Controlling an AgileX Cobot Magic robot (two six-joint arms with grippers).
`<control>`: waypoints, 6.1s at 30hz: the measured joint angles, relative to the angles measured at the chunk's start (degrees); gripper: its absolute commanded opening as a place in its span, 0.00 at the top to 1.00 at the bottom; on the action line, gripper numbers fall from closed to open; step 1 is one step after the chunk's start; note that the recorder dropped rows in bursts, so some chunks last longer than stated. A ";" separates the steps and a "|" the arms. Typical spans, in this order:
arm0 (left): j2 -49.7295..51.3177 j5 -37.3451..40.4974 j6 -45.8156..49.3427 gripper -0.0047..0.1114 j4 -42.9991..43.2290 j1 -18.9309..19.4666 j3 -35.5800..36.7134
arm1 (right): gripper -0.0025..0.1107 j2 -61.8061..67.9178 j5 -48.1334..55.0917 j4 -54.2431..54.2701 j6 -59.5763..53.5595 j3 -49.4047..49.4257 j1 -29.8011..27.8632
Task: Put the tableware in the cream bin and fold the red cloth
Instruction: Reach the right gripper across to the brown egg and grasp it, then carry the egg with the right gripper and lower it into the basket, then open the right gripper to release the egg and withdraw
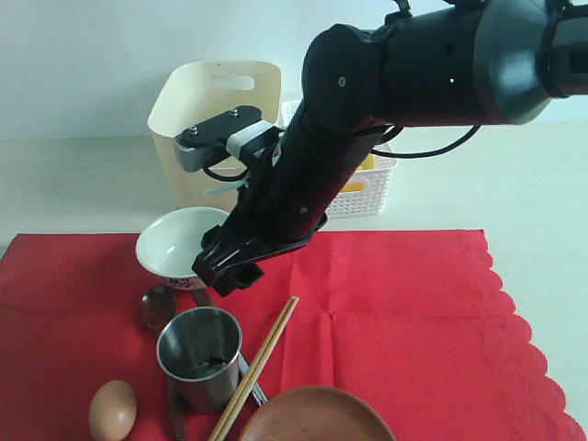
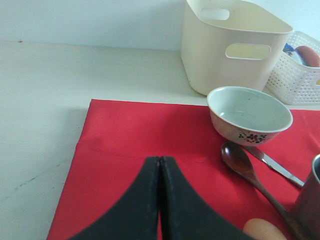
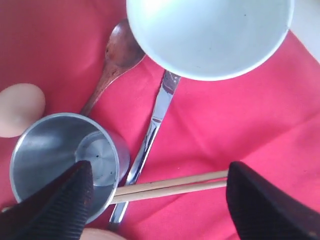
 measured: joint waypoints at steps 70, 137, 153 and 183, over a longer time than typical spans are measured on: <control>0.00 0.00 0.00 0.96 0.00 0.00 0.00 | 0.46 22.73 2.66 -11.69 7.25 -18.29 21.57; 0.00 0.00 0.00 0.96 0.00 0.00 0.00 | 0.98 11.98 5.64 -17.10 15.66 -27.00 -21.94; 0.00 0.00 0.00 0.96 0.00 0.00 0.00 | 0.98 24.11 -15.74 -15.37 14.36 -27.00 -23.22; 0.00 0.00 0.00 0.96 0.00 0.00 0.00 | 0.36 30.25 -12.46 -16.10 15.07 -41.68 -25.19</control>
